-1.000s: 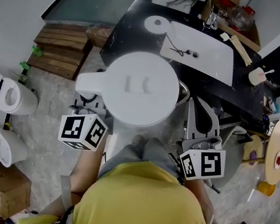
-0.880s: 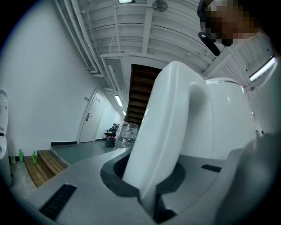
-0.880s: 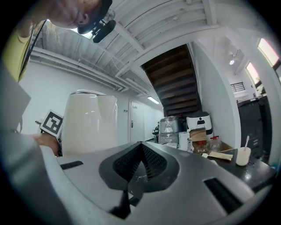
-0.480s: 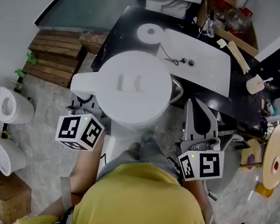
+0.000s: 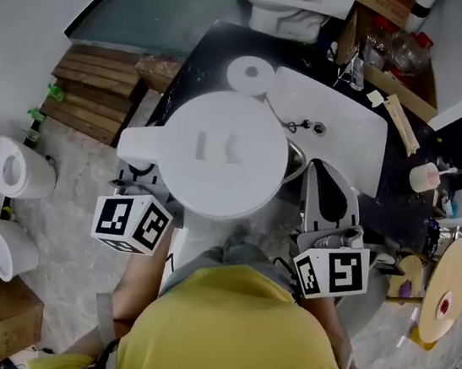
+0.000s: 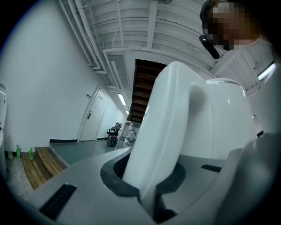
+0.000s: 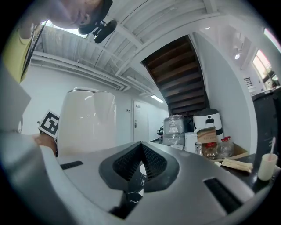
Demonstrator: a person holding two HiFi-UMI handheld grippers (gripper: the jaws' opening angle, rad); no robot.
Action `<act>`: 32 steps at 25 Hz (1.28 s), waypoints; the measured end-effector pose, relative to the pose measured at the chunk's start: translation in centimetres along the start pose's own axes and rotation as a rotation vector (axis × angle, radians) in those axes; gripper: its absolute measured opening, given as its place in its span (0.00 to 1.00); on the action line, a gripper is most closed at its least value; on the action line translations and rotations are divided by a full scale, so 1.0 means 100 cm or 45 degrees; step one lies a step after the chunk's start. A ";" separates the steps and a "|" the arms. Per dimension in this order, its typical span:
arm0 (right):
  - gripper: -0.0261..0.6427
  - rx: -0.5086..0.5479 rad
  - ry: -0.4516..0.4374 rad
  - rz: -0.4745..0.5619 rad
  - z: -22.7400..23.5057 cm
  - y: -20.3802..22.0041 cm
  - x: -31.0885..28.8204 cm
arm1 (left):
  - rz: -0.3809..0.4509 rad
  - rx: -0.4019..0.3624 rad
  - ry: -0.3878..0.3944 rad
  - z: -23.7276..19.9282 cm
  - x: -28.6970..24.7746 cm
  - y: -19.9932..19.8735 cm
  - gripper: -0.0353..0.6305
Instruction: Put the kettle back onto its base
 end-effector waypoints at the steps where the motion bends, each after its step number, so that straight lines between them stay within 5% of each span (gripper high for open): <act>1: 0.06 -0.003 -0.009 0.002 0.006 0.002 -0.005 | 0.003 0.001 -0.007 0.001 -0.006 0.001 0.10; 17: 0.06 -0.030 -0.142 -0.002 0.034 0.013 -0.058 | 0.021 -0.015 -0.090 -0.006 -0.053 -0.004 0.11; 32: 0.06 -0.034 -0.067 -0.075 0.036 0.013 -0.128 | -0.057 -0.013 0.031 -0.042 -0.136 -0.016 0.11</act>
Point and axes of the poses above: the fingertips, and each gripper's own axes: x backward along the fingers, z to its right, y out of its underside, the point moved 7 cm from there along x, backward along the fingers, and after that the axes turned 10 degrees about x, right-handed, at the moved point
